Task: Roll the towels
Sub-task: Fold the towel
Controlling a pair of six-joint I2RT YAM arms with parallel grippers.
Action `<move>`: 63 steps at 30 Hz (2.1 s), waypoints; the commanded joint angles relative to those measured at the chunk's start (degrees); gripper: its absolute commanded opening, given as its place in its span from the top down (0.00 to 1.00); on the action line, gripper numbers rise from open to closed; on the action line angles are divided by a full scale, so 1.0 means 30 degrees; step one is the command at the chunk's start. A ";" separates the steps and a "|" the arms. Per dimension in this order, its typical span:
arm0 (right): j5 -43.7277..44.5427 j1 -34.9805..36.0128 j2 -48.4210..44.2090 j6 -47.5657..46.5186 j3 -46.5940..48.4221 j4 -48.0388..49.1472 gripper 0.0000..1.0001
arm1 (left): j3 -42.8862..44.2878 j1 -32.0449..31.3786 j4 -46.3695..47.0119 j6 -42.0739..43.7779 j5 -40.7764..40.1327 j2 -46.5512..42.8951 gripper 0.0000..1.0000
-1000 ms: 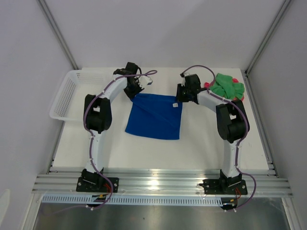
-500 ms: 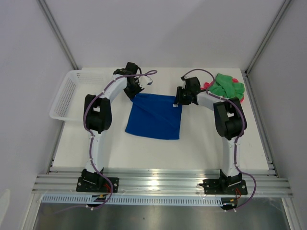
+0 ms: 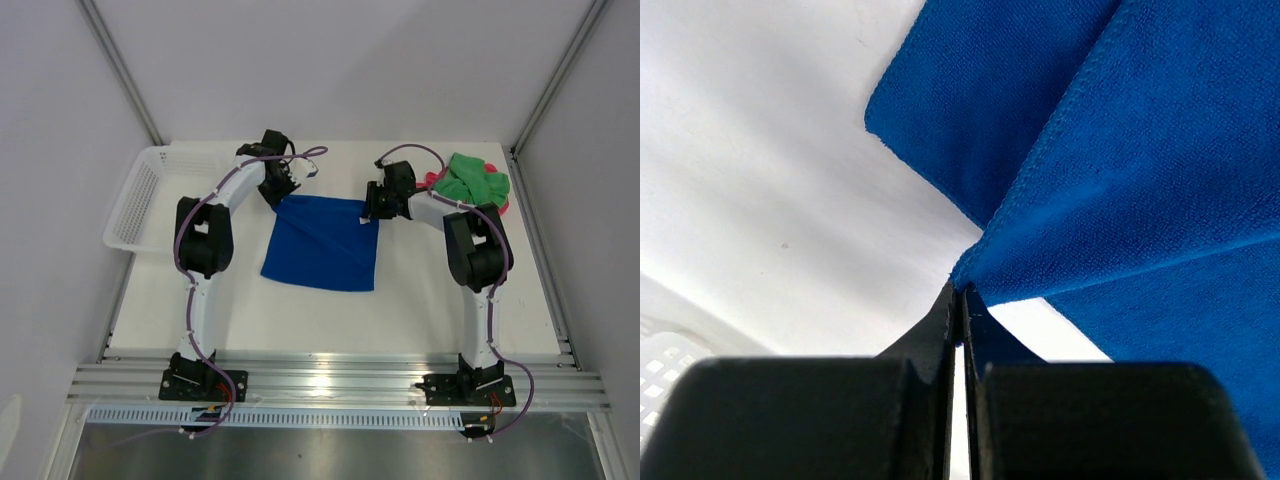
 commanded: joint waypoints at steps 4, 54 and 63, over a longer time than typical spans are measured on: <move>0.1458 0.0777 -0.1076 -0.0783 0.0072 0.0120 0.65 | 0.0442 -0.0136 0.0094 -0.0236 -0.0054 -0.0718 0.99; 0.2106 0.1071 -0.0343 -0.0666 0.0541 0.0354 0.99 | 0.0441 -0.0136 0.0182 -0.0381 -0.0376 -0.0689 0.99; 0.3540 0.0076 -0.3036 0.0651 -0.2239 0.2813 1.00 | 0.0967 -0.0165 0.1558 -0.1113 -0.0990 -0.1158 0.99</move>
